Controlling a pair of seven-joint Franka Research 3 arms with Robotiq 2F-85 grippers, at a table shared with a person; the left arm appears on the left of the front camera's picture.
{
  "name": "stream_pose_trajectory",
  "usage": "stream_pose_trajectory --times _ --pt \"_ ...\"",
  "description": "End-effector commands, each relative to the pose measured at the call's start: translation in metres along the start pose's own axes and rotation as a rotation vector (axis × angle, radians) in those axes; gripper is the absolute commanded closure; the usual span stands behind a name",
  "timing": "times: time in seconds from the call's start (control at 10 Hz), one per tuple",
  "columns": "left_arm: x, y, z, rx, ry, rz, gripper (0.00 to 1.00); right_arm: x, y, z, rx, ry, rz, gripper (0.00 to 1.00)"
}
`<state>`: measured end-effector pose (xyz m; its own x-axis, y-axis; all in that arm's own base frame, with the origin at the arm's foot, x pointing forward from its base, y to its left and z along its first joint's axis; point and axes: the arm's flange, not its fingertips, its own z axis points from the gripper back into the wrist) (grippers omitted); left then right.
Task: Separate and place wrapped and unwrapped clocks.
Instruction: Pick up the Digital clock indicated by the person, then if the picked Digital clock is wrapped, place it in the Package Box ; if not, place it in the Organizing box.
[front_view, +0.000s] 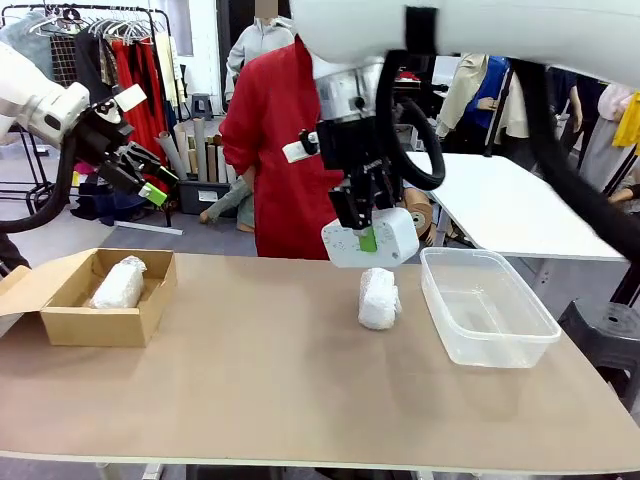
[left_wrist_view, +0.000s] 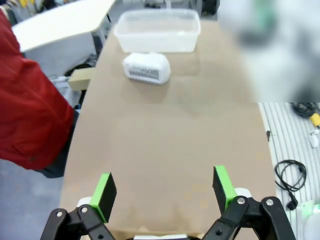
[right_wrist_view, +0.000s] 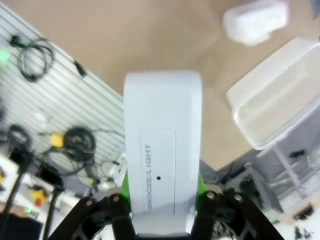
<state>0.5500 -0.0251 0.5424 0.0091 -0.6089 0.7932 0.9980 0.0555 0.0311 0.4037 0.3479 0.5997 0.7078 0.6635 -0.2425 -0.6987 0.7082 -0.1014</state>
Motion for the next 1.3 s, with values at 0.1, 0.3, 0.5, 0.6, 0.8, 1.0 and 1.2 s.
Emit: stream_pose_trajectory --times 0.1,0.3,0.5,0.6,0.8,1.0,1.2 --pt "0.001 -0.001 0.001 -0.005 -0.003 0.003 0.00 -0.034 -0.021 -0.035 -0.062 -0.185 -0.049 1.00" --pt "0.001 -0.001 0.001 -0.005 -0.003 0.003 0.00 -0.041 -0.029 -0.034 -0.095 -0.250 -0.087 1.00" --pt "0.001 -0.001 0.001 -0.005 -0.003 0.003 0.00 -0.046 -0.034 -0.037 -0.093 -0.317 -0.106 1.00" --pt "0.001 -0.001 0.001 -0.005 -0.003 0.003 0.00 -0.046 -0.037 -0.037 -0.084 -0.340 -0.123 1.00" --pt "0.001 -0.001 0.001 -0.005 -0.003 0.003 0.00 -0.038 -0.034 -0.027 -0.067 -0.272 -0.107 1.00" --pt "0.001 -0.001 0.001 -0.005 -0.003 0.003 0.00 -0.038 -0.034 -0.027 -0.067 -0.272 -0.107 1.00" --pt "0.001 -0.001 0.001 -0.005 -0.003 0.003 0.00 -0.038 -0.034 -0.027 -0.067 -0.272 -0.107 1.00"
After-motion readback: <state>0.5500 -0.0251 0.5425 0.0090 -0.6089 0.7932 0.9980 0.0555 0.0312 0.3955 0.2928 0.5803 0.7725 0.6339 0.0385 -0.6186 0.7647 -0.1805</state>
